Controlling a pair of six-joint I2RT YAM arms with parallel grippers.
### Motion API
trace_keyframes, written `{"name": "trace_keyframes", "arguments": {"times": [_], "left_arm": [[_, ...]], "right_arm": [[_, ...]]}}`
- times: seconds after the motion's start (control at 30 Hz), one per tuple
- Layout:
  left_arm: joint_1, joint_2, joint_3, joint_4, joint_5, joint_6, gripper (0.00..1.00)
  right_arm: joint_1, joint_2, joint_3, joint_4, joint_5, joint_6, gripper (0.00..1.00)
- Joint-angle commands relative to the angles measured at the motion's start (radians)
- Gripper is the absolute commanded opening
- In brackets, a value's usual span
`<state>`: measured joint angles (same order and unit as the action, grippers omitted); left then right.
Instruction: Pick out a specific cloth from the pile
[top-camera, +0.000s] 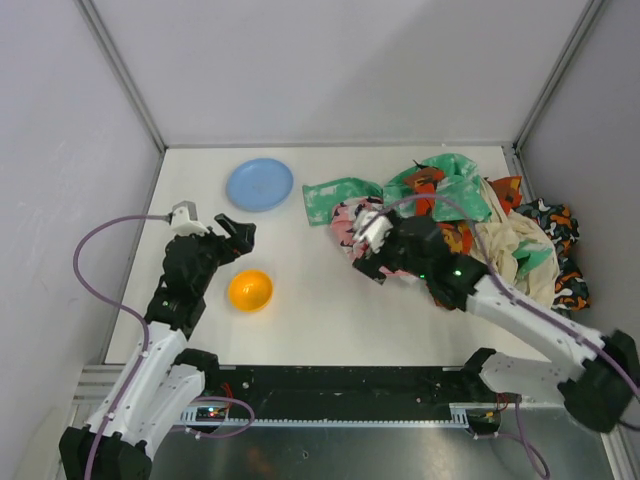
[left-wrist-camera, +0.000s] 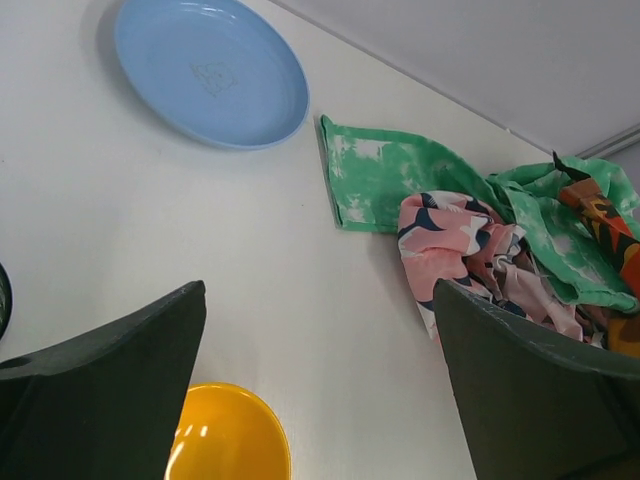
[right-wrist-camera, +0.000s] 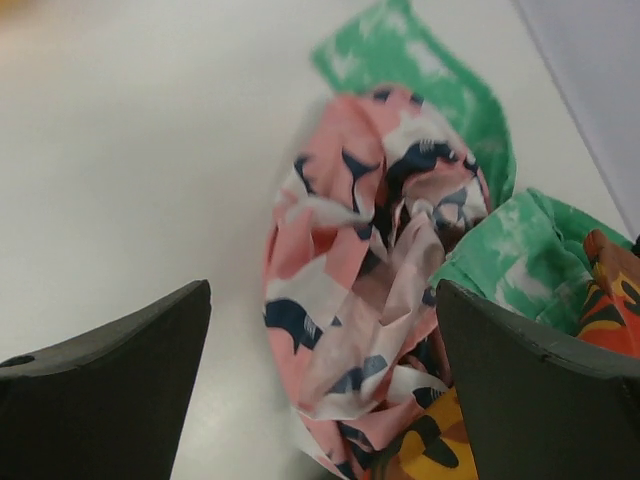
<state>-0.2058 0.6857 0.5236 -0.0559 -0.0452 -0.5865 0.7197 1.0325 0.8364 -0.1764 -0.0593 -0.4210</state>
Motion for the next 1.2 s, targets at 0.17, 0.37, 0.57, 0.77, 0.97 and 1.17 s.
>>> {"name": "trace_keyframes", "arguments": {"times": [0.17,0.37,0.57,0.77,0.97,1.17], "left_arm": [[0.007,-0.01,-0.012,0.012,0.003,0.0,1.0],[0.007,-0.013,-0.013,0.011,-0.004,0.002,1.0],[0.007,-0.006,-0.01,0.012,-0.01,0.002,1.0],[0.006,0.015,0.002,0.011,0.011,-0.002,1.0],[0.006,0.049,0.021,0.013,0.068,-0.019,1.0],[-0.007,0.113,0.05,0.063,0.172,-0.045,1.0]], "right_arm": [[0.05,0.363,0.152,-0.28,0.486,-0.357,0.99],[-0.003,0.564,0.166,-0.212,0.666,-0.358,0.99],[-0.043,0.736,0.195,-0.1,0.824,-0.377,0.57],[-0.03,0.565,0.227,0.211,0.773,-0.36,0.06],[-0.065,0.364,0.258,0.305,0.59,-0.152,0.0],[-0.203,0.244,0.278,0.258,0.477,0.172,0.0]]}}
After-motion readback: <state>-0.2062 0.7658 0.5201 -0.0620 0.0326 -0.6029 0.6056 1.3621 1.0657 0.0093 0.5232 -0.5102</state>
